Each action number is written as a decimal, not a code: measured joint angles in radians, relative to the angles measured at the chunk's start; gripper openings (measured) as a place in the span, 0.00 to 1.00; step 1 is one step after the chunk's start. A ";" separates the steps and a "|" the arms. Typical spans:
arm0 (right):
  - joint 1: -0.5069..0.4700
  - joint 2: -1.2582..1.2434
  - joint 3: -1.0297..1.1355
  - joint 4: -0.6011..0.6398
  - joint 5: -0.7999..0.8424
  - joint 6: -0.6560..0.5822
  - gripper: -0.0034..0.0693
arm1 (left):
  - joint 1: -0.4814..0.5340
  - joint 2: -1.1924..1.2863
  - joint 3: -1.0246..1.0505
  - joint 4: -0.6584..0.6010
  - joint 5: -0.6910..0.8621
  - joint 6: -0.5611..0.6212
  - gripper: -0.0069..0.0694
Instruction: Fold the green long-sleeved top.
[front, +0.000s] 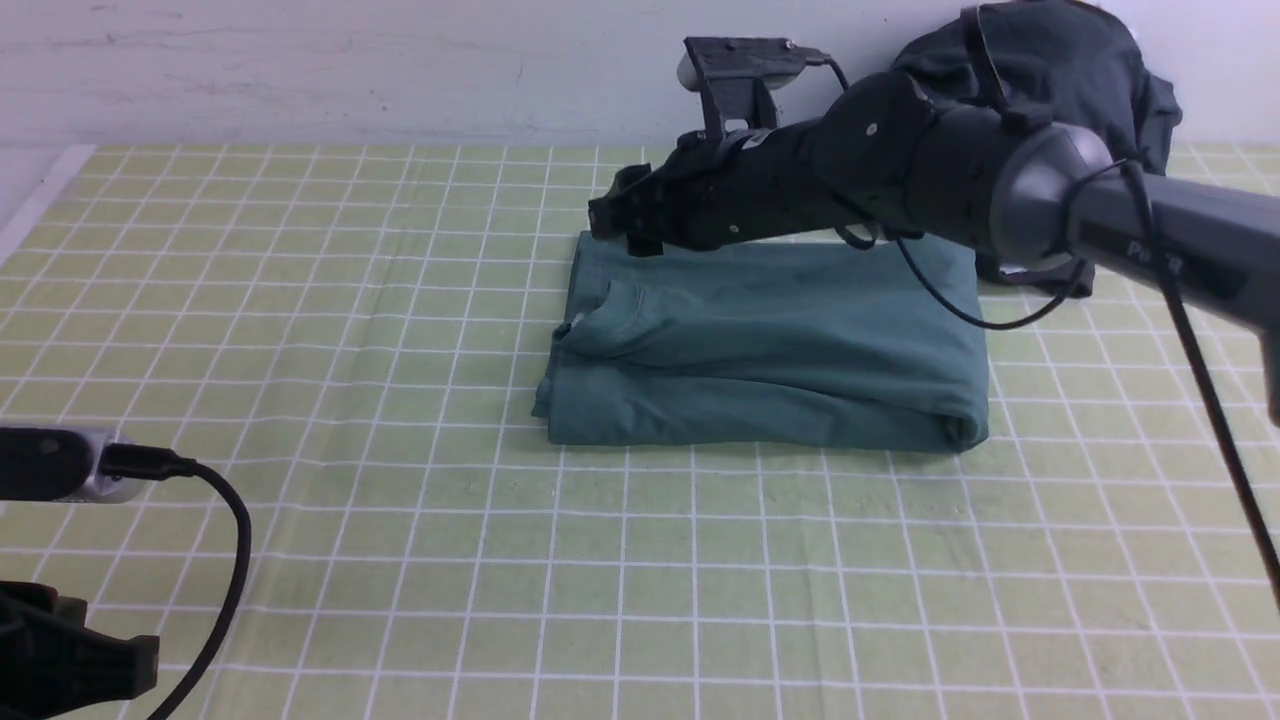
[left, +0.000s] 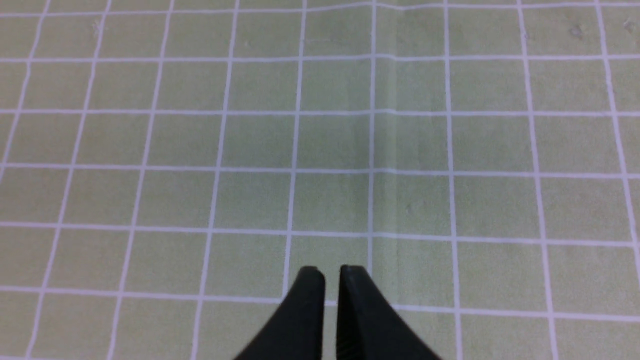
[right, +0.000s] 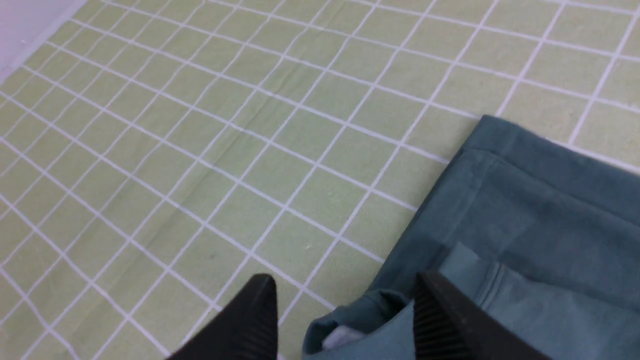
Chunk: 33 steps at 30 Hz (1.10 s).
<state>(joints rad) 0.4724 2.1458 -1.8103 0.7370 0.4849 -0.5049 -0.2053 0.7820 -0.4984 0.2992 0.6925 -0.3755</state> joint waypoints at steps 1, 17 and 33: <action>-0.001 -0.010 0.000 -0.004 0.001 -0.010 0.59 | 0.000 0.000 0.000 0.000 0.003 0.000 0.13; 0.019 0.222 -0.002 0.045 -0.013 -0.058 0.04 | 0.000 0.000 0.000 0.000 -0.046 0.007 0.13; 0.014 -0.132 -0.011 -0.073 0.163 -0.196 0.03 | 0.000 -0.001 0.000 0.000 -0.046 0.007 0.13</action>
<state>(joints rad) 0.4863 2.0142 -1.8211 0.6642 0.6476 -0.7012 -0.2053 0.7814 -0.4984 0.2992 0.6464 -0.3682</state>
